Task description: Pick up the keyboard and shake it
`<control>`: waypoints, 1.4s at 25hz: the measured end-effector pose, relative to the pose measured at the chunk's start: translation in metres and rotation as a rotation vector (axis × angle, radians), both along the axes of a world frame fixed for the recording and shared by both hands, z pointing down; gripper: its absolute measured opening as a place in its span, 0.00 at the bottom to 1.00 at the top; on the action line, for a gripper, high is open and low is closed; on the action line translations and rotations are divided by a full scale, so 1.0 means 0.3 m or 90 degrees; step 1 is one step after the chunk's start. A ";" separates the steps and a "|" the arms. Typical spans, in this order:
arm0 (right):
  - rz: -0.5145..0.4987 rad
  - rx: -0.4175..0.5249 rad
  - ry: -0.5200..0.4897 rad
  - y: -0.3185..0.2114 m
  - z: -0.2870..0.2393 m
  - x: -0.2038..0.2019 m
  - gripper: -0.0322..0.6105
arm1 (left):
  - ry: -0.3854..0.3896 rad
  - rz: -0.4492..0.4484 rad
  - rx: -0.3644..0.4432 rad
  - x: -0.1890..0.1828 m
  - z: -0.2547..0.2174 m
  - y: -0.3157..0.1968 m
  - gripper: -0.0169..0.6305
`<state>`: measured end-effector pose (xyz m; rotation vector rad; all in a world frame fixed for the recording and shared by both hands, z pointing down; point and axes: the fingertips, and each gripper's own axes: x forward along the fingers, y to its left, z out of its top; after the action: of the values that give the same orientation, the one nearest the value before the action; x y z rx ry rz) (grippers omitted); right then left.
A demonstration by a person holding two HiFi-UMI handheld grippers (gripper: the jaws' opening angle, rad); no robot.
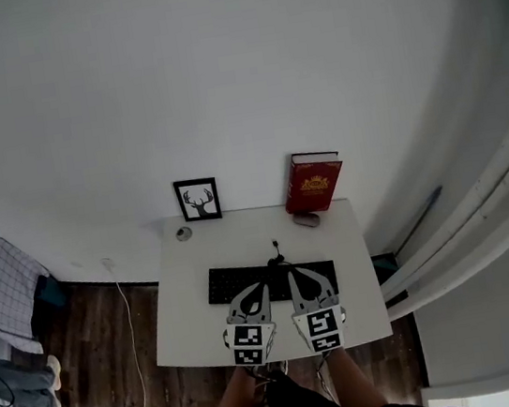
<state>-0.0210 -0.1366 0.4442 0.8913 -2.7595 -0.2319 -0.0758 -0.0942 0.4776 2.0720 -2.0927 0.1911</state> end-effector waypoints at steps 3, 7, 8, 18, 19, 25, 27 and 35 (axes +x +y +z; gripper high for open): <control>-0.003 0.069 0.002 0.083 -0.066 0.046 0.08 | -0.015 -0.001 0.040 0.055 -0.091 0.065 0.03; -0.001 0.053 -0.032 0.163 -0.069 0.121 0.08 | -0.021 -0.016 0.068 0.100 -0.150 0.149 0.03; 0.003 0.054 -0.031 0.178 -0.065 0.148 0.08 | -0.016 -0.019 0.074 0.118 -0.160 0.170 0.03; 0.025 0.073 -0.030 0.223 -0.104 0.360 0.08 | -0.001 0.036 0.099 0.347 -0.186 0.182 0.03; 0.026 0.077 -0.029 0.211 -0.115 0.383 0.08 | 0.000 0.044 0.100 0.375 -0.193 0.172 0.03; 0.020 0.121 -0.046 0.138 -0.275 0.494 0.08 | -0.020 0.085 0.064 0.482 -0.240 0.110 0.03; 0.021 0.145 -0.034 0.130 -0.317 0.536 0.08 | -0.035 0.095 0.073 0.524 -0.266 0.081 0.03; 0.039 0.171 -0.002 0.113 -0.321 0.692 0.08 | -0.061 0.164 0.118 0.745 -0.341 -0.009 0.03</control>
<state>0.1866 -0.1029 0.3477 1.0367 -2.7408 -0.6026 0.1476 -0.0970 0.3752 2.4877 -1.9551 0.1384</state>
